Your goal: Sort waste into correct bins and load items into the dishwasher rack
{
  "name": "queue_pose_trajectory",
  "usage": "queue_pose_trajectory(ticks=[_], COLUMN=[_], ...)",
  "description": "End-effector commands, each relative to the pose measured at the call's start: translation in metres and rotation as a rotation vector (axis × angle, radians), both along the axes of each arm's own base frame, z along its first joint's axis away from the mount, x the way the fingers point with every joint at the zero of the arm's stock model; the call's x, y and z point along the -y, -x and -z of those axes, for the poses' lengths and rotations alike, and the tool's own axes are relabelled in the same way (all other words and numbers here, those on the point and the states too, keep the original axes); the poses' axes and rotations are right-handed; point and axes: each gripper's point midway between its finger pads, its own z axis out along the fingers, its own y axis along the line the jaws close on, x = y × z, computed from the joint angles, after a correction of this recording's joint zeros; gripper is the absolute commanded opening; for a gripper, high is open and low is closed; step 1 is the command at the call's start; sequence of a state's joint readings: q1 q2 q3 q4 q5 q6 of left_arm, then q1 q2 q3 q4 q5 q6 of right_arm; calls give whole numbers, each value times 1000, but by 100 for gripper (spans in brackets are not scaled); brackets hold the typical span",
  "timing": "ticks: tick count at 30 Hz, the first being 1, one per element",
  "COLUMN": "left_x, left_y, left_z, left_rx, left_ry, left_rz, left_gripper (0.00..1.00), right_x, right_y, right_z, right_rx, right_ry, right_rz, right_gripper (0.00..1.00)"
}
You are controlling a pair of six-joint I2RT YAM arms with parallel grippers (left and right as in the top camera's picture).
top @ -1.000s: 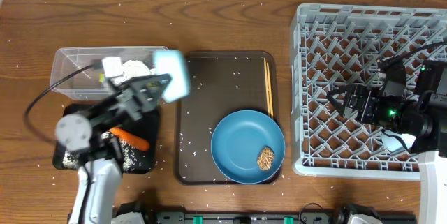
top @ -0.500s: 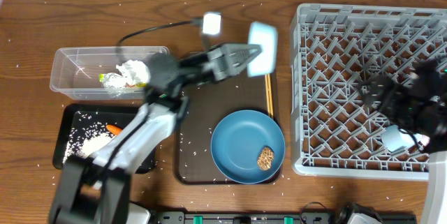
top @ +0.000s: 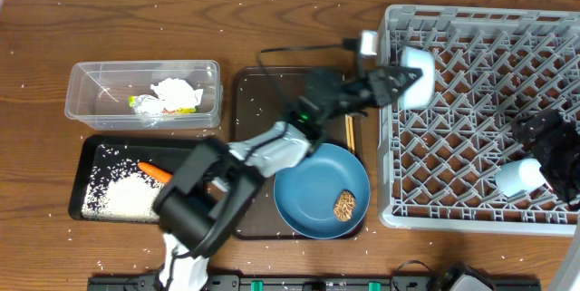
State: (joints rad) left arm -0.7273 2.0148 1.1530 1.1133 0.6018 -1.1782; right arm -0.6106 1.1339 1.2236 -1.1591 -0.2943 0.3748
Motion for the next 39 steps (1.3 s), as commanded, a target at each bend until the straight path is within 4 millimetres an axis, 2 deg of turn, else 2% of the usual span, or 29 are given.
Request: queue_pose_trajectory(ticks=[1,5,8,13,20,26,31,39], left_x=[23,44,49,51,54,58,63,69], left_y=[-2,7,8,5,5,3,1,0], left_z=[-9,-8,-11,-9,0,18,31,42], left_rx=[29,46,58,50,35,11,0,-5], left_ry=[33,38,45,41,26,3,-10,-20], left_rz=[-12,22,13,-26,-23,-33,-31,-7], left_gripper=[6,6,6,6,6,6,6,6], right_x=[3,3,4,6,6,6,12,7], right_y=[0,0,1,3,-7,-18,-13,-8], right_z=[3,9,14,18,11,1,-5,-3], right_rx=[-18,-44,-67,-94,-37,49,81,66], right_ry=[-13,-28,-31,-12,8,-16,-31,-46], right_rz=[19,16,13,-5,-47,-63,-31,-51], right_gripper=[97,97,97,98,99,99,99,99])
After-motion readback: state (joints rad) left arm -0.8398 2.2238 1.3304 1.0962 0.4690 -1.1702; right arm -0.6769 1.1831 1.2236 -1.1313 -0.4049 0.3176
